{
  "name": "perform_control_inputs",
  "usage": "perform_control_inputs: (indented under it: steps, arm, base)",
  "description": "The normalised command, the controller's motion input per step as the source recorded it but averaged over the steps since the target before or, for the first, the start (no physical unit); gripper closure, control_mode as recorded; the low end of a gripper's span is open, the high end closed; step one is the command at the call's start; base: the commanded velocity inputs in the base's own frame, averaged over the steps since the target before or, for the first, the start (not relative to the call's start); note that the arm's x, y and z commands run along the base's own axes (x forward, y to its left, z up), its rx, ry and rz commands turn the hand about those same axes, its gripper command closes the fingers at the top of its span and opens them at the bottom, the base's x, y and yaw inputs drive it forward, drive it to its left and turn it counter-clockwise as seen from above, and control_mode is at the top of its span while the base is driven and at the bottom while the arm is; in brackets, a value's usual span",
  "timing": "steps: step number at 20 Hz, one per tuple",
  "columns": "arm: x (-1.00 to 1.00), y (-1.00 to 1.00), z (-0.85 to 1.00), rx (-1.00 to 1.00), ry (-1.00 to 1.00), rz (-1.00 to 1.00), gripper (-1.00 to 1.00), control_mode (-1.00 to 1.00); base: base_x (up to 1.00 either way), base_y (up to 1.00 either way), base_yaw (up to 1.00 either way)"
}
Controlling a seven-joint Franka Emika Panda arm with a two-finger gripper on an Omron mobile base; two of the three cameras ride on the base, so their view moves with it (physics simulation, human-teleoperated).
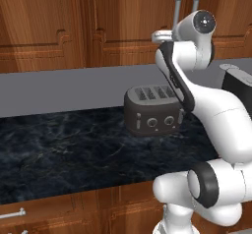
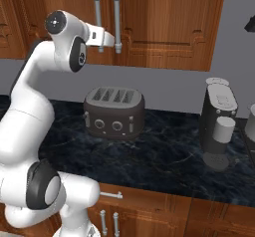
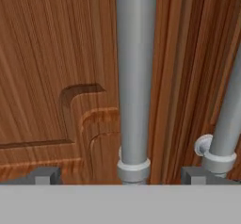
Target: Open the cabinet and move the ladle to the pot. Then close the cabinet.
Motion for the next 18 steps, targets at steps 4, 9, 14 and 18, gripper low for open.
perform_control_inputs:
  steps: [4,9,14,18]
  arm:
    - [0.39,-0.05,0.02,0.0,-0.05,0.0,-1.0,-1.0]
    - [0.45,-0.01,0.0,0.0,-0.06,0.0,-1.0,-1.0]
    - [0.52,-0.01,0.0,0.0,-0.06,0.0,-1.0,-1.0]
    - [0.61,0.0,0.0,0.0,-0.04,0.02,-1.0,-1.0]
  base:
    - [0.0,0.0,0.0]
    - [0.0,0.0,0.0]
    - [0.0,0.0,0.0]
    - [0.0,0.0,0.0]
